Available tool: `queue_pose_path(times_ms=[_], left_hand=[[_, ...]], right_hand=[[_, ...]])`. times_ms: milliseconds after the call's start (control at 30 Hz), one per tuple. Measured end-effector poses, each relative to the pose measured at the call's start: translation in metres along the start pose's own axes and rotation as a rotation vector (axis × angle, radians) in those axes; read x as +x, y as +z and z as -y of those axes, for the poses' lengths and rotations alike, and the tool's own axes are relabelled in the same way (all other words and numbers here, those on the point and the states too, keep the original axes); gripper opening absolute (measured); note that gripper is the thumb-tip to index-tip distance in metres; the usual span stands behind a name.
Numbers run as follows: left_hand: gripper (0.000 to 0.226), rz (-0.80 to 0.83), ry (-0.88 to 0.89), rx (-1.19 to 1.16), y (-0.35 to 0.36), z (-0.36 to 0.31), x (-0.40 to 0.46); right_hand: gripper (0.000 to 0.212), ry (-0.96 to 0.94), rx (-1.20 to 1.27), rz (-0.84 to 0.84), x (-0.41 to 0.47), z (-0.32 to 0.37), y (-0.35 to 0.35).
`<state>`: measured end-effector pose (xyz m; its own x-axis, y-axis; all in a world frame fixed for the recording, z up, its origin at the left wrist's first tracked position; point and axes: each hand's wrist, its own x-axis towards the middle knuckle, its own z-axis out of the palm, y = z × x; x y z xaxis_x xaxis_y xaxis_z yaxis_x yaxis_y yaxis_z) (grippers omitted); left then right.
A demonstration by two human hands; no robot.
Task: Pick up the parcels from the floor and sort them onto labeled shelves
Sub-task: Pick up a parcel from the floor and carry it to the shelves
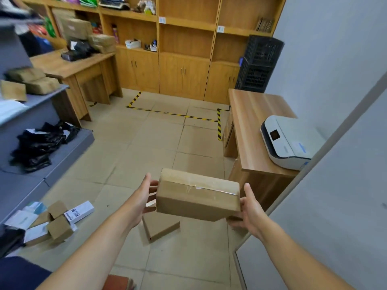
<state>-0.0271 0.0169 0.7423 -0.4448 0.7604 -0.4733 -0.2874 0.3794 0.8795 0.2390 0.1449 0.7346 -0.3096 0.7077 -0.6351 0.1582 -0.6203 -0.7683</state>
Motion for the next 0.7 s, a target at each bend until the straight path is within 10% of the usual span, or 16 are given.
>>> queue_pose_path(times_ms=[700], left_hand=[[0.032,0.054,0.23,-0.003,0.013,-0.028,-0.047]], right_hand=[[0.039,-0.15,0.045,0.019,-0.049,0.032,0.01]])
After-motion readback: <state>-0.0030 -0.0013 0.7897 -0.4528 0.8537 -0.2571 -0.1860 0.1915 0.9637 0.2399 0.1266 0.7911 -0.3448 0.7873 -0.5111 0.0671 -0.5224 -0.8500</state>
